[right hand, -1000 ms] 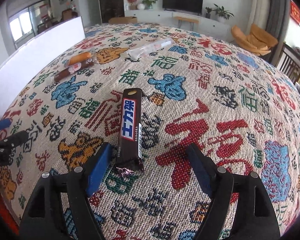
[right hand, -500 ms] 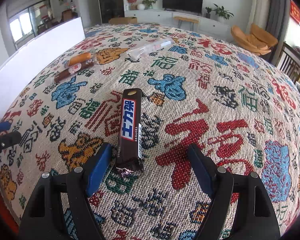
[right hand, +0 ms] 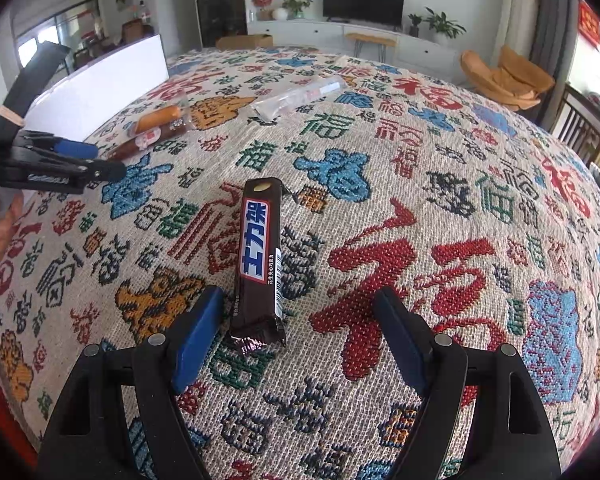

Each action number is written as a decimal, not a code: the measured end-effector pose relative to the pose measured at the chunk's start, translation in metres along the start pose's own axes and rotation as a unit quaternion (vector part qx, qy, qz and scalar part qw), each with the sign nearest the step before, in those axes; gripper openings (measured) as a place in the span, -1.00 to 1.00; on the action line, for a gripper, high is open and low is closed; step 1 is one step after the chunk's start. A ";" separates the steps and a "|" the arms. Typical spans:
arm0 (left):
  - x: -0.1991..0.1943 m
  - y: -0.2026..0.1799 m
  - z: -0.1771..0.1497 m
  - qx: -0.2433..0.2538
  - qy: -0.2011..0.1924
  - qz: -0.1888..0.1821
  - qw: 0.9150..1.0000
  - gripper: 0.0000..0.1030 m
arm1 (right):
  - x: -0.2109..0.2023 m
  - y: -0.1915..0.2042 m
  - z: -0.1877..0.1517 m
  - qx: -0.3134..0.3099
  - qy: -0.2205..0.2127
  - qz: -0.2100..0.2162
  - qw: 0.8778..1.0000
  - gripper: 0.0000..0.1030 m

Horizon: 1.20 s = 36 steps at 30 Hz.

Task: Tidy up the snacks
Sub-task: 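Grasp the brown tube packet with the left tool while the right tool holds the Snickers, then carry both snacks over the white box and open both tools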

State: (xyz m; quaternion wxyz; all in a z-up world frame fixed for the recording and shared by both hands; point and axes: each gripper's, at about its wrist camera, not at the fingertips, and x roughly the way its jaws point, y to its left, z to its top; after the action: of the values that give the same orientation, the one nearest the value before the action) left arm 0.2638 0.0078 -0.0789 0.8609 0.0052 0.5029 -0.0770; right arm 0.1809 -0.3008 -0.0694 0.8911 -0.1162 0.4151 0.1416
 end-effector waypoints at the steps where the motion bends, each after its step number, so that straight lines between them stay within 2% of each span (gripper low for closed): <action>1: -0.002 0.003 0.001 -0.014 -0.006 -0.001 1.000 -0.30 | 0.000 0.000 0.000 0.000 0.000 0.000 1.000 0.56; 2: -0.004 0.007 -0.001 -0.031 -0.002 -0.024 0.999 -0.47 | 0.000 0.000 0.000 0.001 0.000 0.001 1.000 0.56; 3: -0.008 0.010 -0.005 -0.044 0.002 -0.046 0.998 -0.54 | 0.000 0.000 0.000 0.002 0.000 0.001 1.000 0.56; 5: -0.018 0.010 -0.024 -0.063 0.012 -0.062 0.996 -0.57 | 0.000 0.000 0.000 0.003 -0.001 0.002 1.000 0.56; 9: -0.053 0.001 -0.085 -0.072 0.033 -0.090 0.993 -0.55 | 0.000 0.000 0.000 0.002 -0.001 0.002 1.000 0.56; 11: -0.071 -0.005 -0.109 -0.072 0.034 -0.100 0.992 -0.27 | 0.000 0.000 0.000 0.001 -0.001 0.001 1.000 0.56; 13: -0.083 -0.012 -0.117 -0.064 0.024 -0.093 0.993 0.70 | 0.000 0.000 0.000 0.001 -0.001 0.000 1.000 0.56; 14: -0.088 -0.017 -0.117 -0.054 0.009 -0.077 0.996 0.81 | 0.001 0.000 0.000 0.001 -0.001 -0.001 1.000 0.56; 15: -0.091 -0.022 -0.114 -0.040 -0.007 -0.058 0.997 0.83 | 0.001 0.001 0.000 0.001 -0.001 -0.002 1.000 0.56; 17: -0.085 -0.033 -0.101 -0.015 -0.013 -0.030 0.999 0.83 | 0.001 0.001 0.000 0.001 -0.001 -0.002 1.000 0.56; 18: -0.077 -0.036 -0.094 -0.008 -0.010 -0.020 1.000 0.82 | 0.001 0.001 0.000 0.001 -0.001 -0.002 1.000 0.56; 20: -0.059 -0.042 -0.084 0.005 0.008 0.004 1.000 0.48 | 0.001 0.001 0.000 0.002 -0.001 -0.001 1.000 0.56; 21: -0.050 -0.045 -0.083 0.010 0.020 0.013 1.000 -0.15 | 0.001 0.001 0.000 0.003 -0.001 0.000 1.000 0.56; 23: -0.051 -0.047 -0.086 0.008 0.009 0.027 1.000 -0.62 | 0.001 0.000 0.000 0.006 -0.001 0.006 1.000 0.59; 24: -0.053 -0.045 -0.088 0.001 0.011 0.021 1.000 -0.64 | 0.001 -0.003 0.002 0.009 0.004 0.017 1.000 0.59; 26: -0.059 -0.036 -0.096 -0.023 0.007 0.002 1.000 -0.64 | 0.002 -0.015 0.016 0.037 0.041 0.058 0.997 0.59; 28: -0.069 -0.027 -0.105 -0.052 0.000 -0.017 0.999 -0.65 | 0.002 -0.030 0.035 0.095 0.064 0.117 0.987 0.59; 29: -0.078 -0.022 -0.108 -0.068 -0.006 -0.032 0.997 -0.65 | 0.004 -0.033 0.044 0.111 0.074 0.131 0.982 0.59; 31: -0.097 -0.016 -0.109 -0.089 -0.024 -0.057 0.994 -0.65 | 0.017 -0.028 0.060 0.102 0.114 0.126 0.980 0.53; 34: -0.133 -0.009 -0.109 -0.109 -0.060 -0.084 0.989 -0.65 | 0.028 -0.007 0.068 0.052 0.131 0.119 0.983 0.51; 35: -0.148 -0.004 -0.110 -0.119 -0.075 -0.093 0.986 -0.65 | 0.032 0.001 0.068 0.037 0.138 0.114 0.983 0.43; 36: -0.160 0.002 -0.112 -0.128 -0.087 -0.101 0.983 -0.65 | 0.036 0.006 0.066 0.025 0.146 0.106 0.983 -0.18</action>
State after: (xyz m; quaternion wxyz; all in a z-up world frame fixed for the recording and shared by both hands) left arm 0.0906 0.0396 0.0042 0.8826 -0.1625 0.4299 -0.0990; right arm 0.2474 -0.2680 -0.0563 0.8038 -0.0685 0.5539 0.2059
